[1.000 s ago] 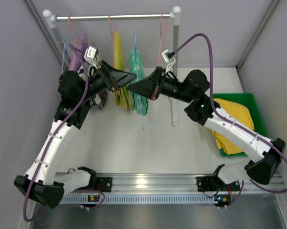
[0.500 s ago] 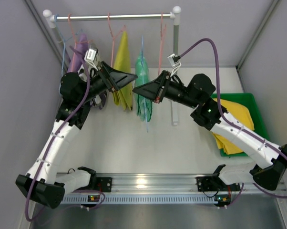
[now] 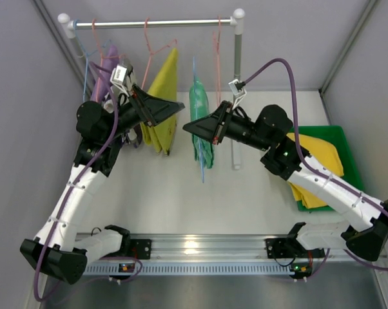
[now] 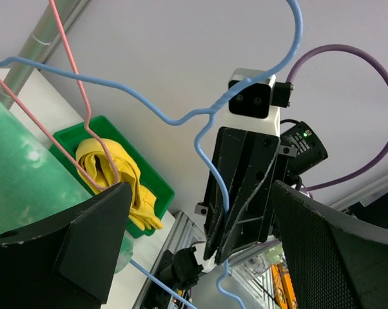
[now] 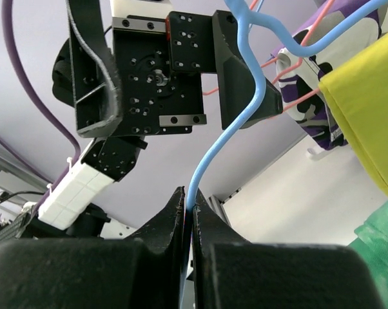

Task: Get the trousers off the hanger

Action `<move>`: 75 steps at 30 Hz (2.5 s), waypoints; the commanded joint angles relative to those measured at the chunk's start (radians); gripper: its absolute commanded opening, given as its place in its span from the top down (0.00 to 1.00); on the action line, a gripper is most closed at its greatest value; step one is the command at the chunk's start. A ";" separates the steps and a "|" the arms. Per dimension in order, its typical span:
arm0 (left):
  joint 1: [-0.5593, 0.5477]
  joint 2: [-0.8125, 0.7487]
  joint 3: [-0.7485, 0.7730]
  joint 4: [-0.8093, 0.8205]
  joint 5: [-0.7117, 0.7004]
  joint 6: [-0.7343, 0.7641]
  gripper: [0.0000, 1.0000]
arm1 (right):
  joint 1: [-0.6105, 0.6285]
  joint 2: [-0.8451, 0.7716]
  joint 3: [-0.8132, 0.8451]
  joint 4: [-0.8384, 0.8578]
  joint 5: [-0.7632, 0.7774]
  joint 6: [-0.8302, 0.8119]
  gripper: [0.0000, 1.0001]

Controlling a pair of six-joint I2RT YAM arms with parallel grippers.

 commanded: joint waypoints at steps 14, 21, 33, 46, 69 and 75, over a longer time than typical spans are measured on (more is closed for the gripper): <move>-0.155 0.034 -0.019 0.091 -0.042 -0.040 0.16 | 0.087 0.037 0.049 0.201 -0.001 -0.135 1.00; -0.178 0.049 -0.035 0.099 -0.060 -0.069 0.41 | 0.089 0.042 0.032 0.207 0.016 -0.159 1.00; -0.146 0.043 -0.002 0.019 -0.103 -0.069 1.00 | 0.087 -0.024 -0.067 0.181 0.080 -0.201 0.97; -0.123 0.069 0.079 -0.013 -0.089 -0.102 1.00 | 0.064 -0.361 -0.311 0.046 0.274 -0.652 0.01; -0.135 0.155 0.266 0.020 -0.086 -0.142 1.00 | 0.073 -0.190 -0.609 0.581 0.287 -0.844 0.00; -0.138 0.160 0.294 0.004 -0.086 -0.142 1.00 | 0.073 -0.143 -0.587 0.603 0.258 -0.860 0.02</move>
